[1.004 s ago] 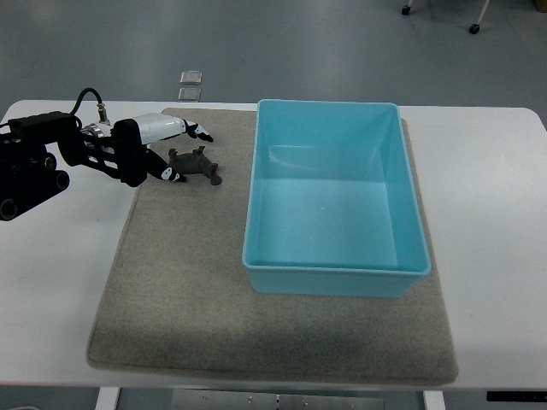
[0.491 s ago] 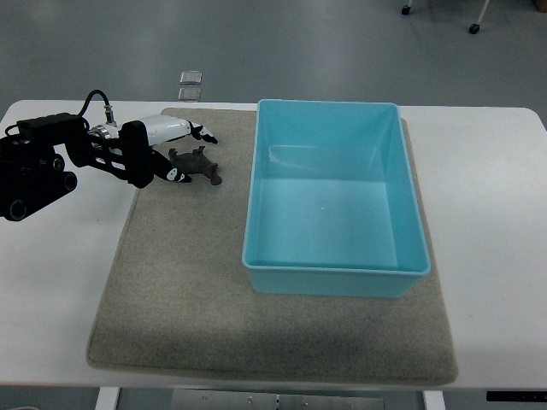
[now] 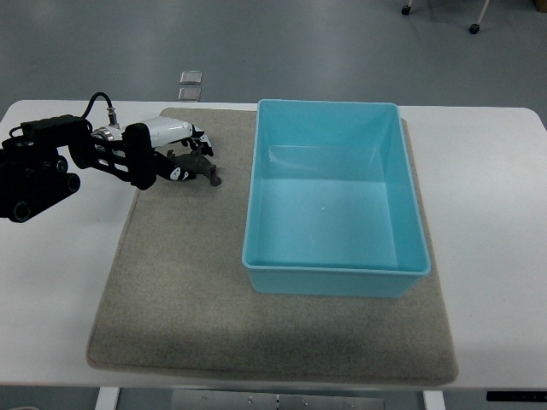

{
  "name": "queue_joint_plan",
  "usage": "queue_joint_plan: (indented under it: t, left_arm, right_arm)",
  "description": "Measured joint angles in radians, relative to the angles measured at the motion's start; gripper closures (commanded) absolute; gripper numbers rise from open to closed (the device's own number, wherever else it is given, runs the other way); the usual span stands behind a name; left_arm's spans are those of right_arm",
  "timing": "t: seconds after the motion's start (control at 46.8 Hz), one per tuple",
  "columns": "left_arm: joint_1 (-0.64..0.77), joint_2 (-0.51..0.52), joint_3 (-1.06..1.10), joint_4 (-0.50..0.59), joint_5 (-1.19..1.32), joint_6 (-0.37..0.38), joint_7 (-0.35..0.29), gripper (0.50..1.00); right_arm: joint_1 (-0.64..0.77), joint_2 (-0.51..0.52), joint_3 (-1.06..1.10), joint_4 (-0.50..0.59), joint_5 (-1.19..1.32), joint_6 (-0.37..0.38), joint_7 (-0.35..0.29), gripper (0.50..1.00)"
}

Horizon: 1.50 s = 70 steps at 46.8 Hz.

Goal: Place brown hippo in blue box with left hand
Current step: 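Close the left hand fingers around the brown hippo, then lift the hippo up off the mat with the left hand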

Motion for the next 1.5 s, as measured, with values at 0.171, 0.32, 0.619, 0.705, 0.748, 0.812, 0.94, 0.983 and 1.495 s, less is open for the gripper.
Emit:
queue_joint_plan:
  t: [0.171, 0.32, 0.619, 0.705, 0.748, 0.812, 0.94, 0.983, 1.495]
  left_arm:
    - [0.000, -0.005, 0.000, 0.000, 0.000, 0.001, 0.000, 0.834]
    - [-0.002, -0.005, 0.000, 0.000, 0.000, 0.001, 0.000, 0.864]
    - [-0.003, -0.003, 0.001, 0.000, 0.000, 0.001, -0.001, 1.000]
    - [-0.003, -0.002, 0.001, 0.000, 0.005, 0.001, -0.001, 1.000]
    - [-0.003, -0.002, 0.001, 0.000, 0.010, 0.001, -0.001, 1.000]
    - [-0.004, -0.002, 0.001, 0.000, 0.018, 0.001, -0.002, 1.000]
    - [-0.006, -0.002, 0.000, 0.000, 0.023, 0.001, -0.001, 1.000]
    - [-0.007, -0.002, -0.001, 0.000, 0.023, 0.001, -0.001, 1.000]
    - [-0.056, 0.020, -0.003, -0.016, 0.039, -0.019, -0.002, 1.000]
  right_arm:
    - [0.001, 0.000, 0.000, 0.000, 0.000, 0.000, 0.000, 0.564]
    - [0.000, 0.000, 0.000, 0.000, 0.000, 0.000, 0.000, 0.564]
    - [0.000, 0.000, 0.000, 0.000, 0.000, 0.000, 0.000, 0.564]
    - [0.000, 0.000, 0.000, 0.000, 0.000, 0.000, 0.000, 0.564]
    - [0.000, 0.000, 0.000, 0.000, 0.000, 0.000, 0.000, 0.564]
    - [0.000, 0.000, 0.000, 0.000, 0.000, 0.000, 0.000, 0.564]
    - [0.000, 0.000, 0.000, 0.000, 0.000, 0.000, 0.000, 0.564]
    - [0.000, 0.000, 0.000, 0.000, 0.000, 0.000, 0.000, 0.564]
    - [0.000, 0.000, 0.000, 0.000, 0.000, 0.000, 0.000, 0.564]
